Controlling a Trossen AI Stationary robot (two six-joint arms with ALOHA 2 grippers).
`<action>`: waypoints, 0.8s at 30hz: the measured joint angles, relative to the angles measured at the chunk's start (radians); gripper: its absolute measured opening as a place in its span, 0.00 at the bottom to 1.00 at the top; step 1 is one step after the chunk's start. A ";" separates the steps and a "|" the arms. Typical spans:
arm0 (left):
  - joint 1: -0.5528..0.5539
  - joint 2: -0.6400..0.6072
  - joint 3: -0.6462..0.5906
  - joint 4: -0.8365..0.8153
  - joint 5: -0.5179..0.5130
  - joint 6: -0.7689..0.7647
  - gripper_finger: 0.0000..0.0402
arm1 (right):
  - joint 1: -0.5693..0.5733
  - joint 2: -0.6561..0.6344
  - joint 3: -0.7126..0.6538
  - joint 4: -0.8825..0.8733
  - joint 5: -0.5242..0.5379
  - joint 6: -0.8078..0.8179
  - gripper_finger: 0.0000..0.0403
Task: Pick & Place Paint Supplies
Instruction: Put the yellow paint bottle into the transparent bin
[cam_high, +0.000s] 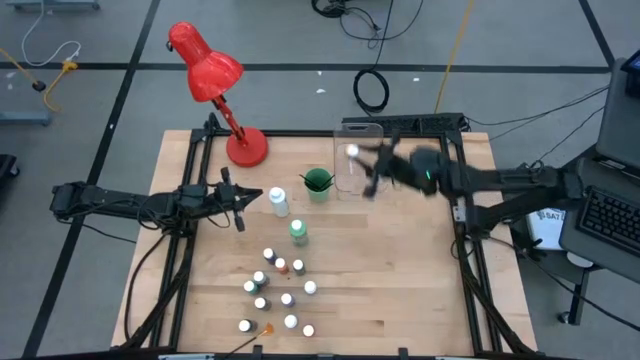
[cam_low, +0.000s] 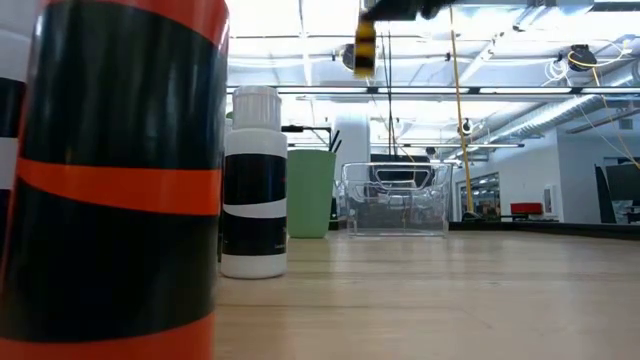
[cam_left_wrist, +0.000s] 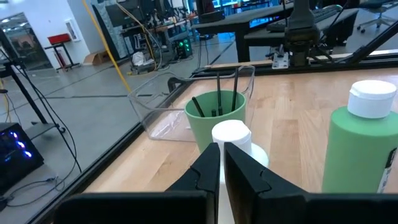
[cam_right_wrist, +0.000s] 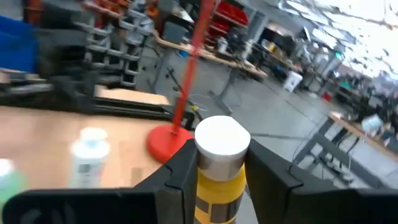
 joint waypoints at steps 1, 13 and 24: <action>0.000 0.000 0.000 0.001 0.000 0.003 0.06 | -0.069 0.017 -0.015 0.044 -0.061 0.018 0.24; 0.002 0.000 0.000 0.002 -0.044 0.012 0.06 | -0.463 0.378 -0.198 0.527 -0.429 0.200 0.24; 0.002 0.000 0.000 0.010 -0.044 -0.009 0.06 | -0.524 0.592 -0.196 0.716 -0.380 0.268 0.24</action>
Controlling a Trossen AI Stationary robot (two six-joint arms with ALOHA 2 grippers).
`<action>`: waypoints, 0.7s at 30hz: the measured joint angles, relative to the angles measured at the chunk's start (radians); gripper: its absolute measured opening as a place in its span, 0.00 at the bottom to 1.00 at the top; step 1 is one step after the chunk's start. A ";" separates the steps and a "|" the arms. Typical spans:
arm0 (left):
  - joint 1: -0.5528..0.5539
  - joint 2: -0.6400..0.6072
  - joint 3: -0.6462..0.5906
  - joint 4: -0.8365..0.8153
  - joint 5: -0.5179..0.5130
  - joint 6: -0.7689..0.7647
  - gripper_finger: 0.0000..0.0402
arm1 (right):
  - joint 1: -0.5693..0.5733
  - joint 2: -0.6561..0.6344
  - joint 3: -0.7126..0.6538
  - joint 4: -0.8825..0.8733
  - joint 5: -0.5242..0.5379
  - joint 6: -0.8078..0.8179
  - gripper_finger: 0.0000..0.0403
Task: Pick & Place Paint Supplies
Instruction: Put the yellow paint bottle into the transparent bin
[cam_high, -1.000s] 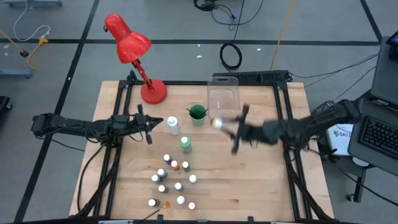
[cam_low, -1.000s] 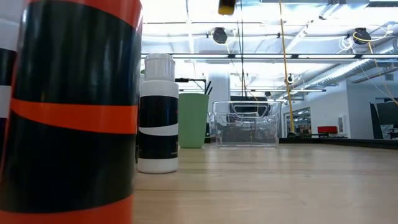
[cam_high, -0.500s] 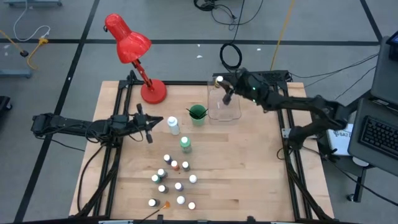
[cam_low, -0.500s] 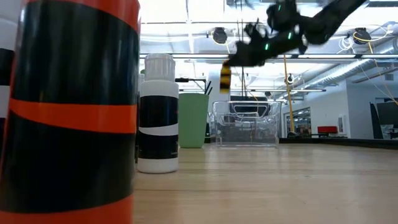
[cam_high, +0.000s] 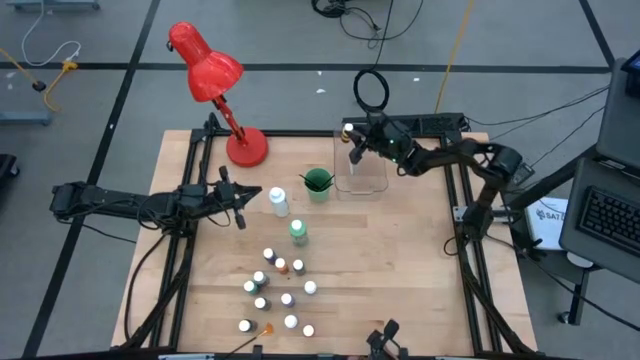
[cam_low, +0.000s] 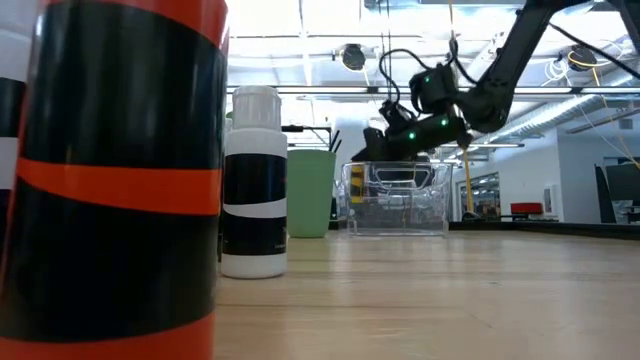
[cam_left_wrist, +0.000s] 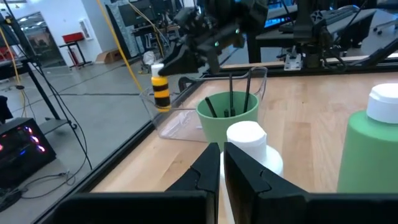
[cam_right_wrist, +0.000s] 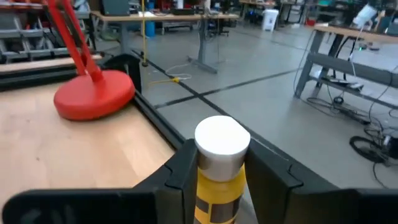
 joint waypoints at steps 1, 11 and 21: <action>0.000 0.000 0.000 0.001 0.000 0.000 0.06 | -0.003 0.012 0.000 0.007 0.000 0.004 0.24; 0.000 0.000 0.000 0.001 0.000 -0.001 0.06 | -0.014 0.061 0.068 -0.076 -0.002 -0.010 0.24; 0.003 0.000 0.000 0.043 0.000 0.016 0.06 | -0.008 0.060 0.068 -0.138 0.030 0.001 0.25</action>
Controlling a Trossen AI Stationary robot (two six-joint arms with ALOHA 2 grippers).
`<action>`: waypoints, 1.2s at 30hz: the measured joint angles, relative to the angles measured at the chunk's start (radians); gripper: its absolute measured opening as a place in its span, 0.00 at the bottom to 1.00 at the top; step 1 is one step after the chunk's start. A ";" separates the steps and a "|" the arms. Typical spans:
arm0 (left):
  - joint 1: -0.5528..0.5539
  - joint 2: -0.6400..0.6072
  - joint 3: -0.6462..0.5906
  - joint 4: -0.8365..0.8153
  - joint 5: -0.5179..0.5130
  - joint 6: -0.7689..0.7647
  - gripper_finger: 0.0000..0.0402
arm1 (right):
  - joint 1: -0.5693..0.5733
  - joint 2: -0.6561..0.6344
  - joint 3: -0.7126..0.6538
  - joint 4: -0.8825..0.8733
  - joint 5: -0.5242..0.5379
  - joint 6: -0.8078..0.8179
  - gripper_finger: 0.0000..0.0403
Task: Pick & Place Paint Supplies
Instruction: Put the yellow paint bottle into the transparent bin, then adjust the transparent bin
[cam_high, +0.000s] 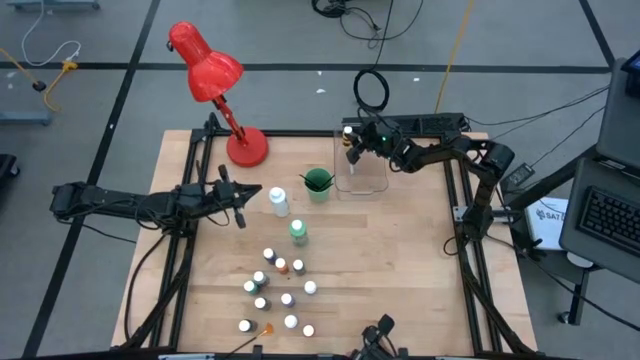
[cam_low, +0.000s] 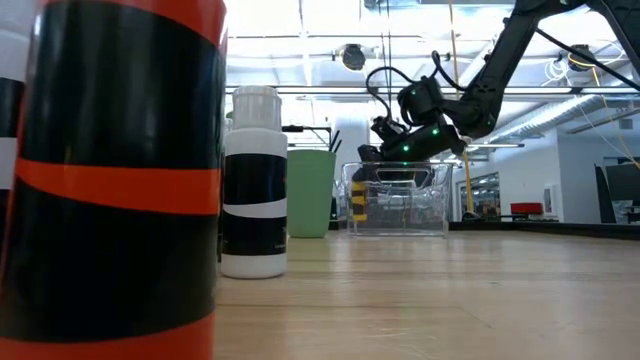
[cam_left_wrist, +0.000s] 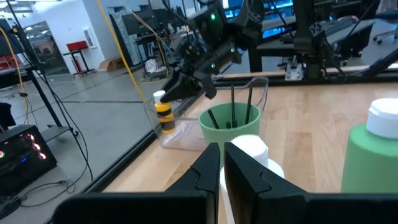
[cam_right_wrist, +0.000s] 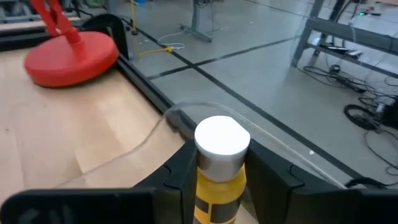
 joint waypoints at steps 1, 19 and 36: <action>0.000 0.000 0.000 0.001 0.000 0.000 0.06 | 0.001 0.000 0.000 -0.004 0.000 -0.001 0.25; 0.000 0.000 0.000 0.001 0.000 0.002 0.06 | 0.002 0.000 0.000 -0.062 -0.031 0.000 0.38; 0.000 0.000 0.000 -0.008 0.002 -0.005 0.06 | 0.107 -0.348 -0.001 -0.404 -0.031 -0.104 0.51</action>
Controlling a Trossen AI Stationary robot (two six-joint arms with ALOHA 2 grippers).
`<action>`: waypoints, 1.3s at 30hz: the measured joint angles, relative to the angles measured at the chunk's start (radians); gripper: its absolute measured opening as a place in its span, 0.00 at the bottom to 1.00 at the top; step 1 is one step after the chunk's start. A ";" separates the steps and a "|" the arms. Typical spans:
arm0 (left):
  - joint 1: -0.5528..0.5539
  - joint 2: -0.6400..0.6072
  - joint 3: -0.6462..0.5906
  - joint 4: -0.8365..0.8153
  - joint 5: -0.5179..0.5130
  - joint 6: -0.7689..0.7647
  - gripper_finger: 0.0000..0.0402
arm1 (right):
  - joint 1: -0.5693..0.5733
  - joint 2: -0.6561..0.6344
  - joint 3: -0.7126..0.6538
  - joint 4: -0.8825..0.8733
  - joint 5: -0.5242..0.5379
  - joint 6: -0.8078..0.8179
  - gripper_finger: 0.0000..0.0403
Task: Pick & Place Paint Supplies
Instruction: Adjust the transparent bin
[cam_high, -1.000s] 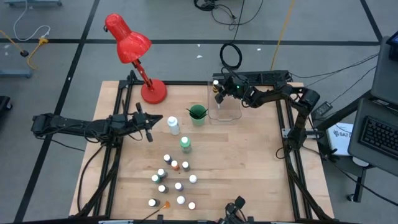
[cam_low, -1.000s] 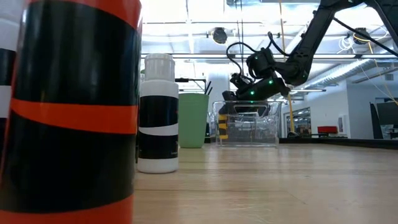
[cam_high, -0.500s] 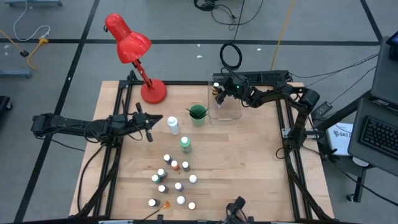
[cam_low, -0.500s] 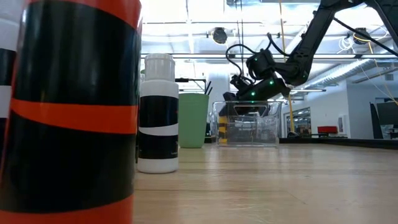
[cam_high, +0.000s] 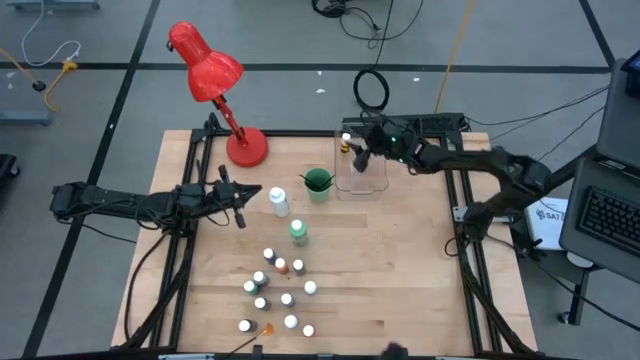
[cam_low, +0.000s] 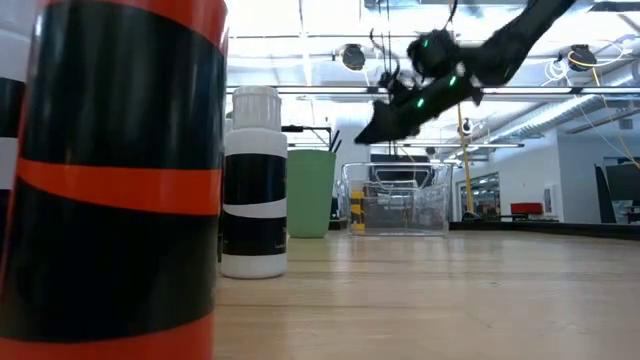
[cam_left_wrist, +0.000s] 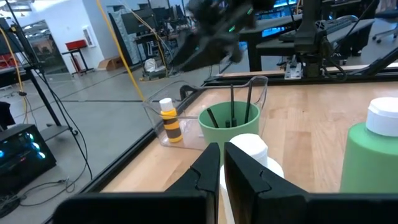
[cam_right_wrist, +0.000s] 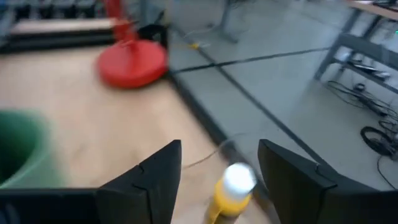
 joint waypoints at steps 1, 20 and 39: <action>0.000 0.000 0.000 -0.002 0.000 -0.003 0.06 | 0.025 -0.047 0.000 -0.072 -0.002 -0.029 0.50; 0.000 0.000 0.000 -0.023 0.002 -0.029 0.06 | 0.436 -0.275 0.058 -0.858 0.183 -0.001 0.53; 0.000 0.009 0.000 -0.039 0.002 0.005 0.06 | 0.344 -0.080 0.089 -1.003 0.231 -0.110 0.46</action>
